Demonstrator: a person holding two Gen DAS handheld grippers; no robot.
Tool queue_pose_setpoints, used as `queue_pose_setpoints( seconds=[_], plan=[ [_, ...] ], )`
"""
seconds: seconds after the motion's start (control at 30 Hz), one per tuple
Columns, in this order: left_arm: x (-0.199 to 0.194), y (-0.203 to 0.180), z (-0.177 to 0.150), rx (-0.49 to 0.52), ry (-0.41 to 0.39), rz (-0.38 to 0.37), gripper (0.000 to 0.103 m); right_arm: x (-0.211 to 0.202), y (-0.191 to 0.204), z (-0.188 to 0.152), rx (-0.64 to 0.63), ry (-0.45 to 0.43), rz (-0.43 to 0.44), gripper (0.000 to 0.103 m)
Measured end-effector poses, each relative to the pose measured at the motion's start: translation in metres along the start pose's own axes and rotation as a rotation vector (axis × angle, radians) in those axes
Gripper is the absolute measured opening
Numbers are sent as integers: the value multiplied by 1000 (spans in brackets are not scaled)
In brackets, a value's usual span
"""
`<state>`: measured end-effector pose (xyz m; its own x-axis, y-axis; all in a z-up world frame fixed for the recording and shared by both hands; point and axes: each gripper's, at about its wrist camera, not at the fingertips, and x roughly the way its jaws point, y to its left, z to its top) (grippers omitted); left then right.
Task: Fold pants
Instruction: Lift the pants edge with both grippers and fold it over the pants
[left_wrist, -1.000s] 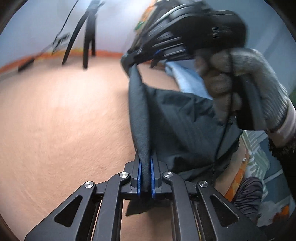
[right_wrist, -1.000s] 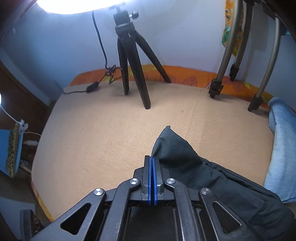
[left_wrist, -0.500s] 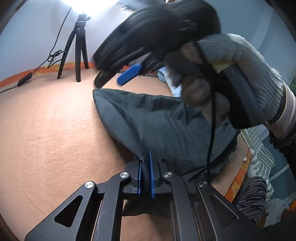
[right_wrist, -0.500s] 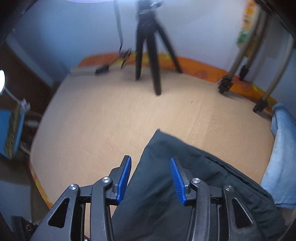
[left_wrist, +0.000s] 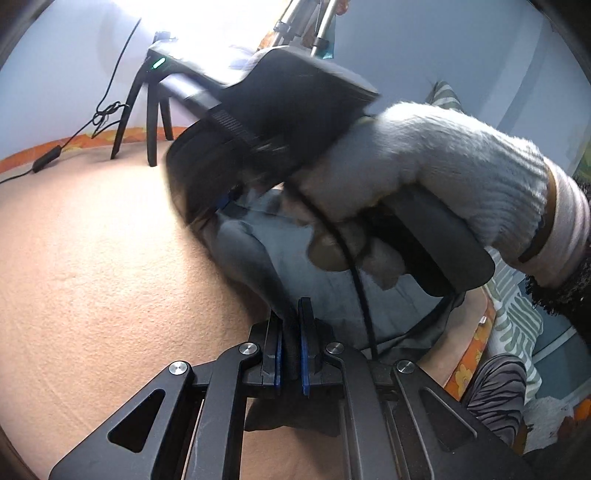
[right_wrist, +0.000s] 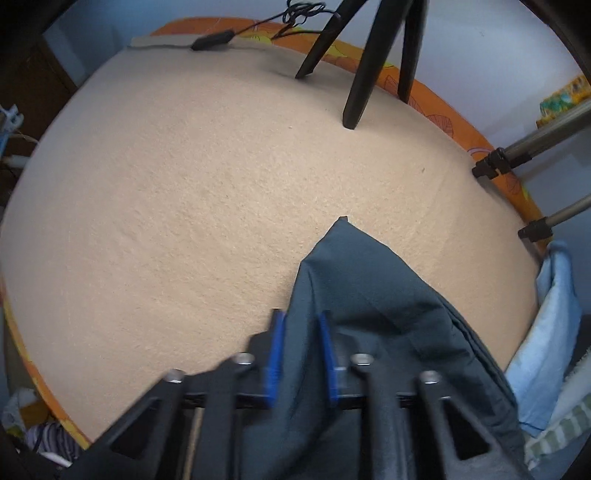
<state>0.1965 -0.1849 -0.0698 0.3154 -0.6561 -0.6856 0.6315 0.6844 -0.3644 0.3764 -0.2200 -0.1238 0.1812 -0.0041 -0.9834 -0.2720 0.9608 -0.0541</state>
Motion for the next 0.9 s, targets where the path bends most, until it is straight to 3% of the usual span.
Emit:
queue_pose_setpoints(
  seconds=[0.07,0.23,0.47,0.9],
  plan=[
    [-4,-3,3,2,-8,-3,6,-14,-12,-5,29,-54,29,2],
    [-17,-15,14,11,-47,-18,6,-58,-56,-24,153,-188,128,0],
    [-25,-62,35,89,-78,-52,6,-116,-103,-62,273,-330,239,0],
    [17,-174,62,262,-40,-164,6,-163,-201,-153,430,-497,309,0]
  ],
)
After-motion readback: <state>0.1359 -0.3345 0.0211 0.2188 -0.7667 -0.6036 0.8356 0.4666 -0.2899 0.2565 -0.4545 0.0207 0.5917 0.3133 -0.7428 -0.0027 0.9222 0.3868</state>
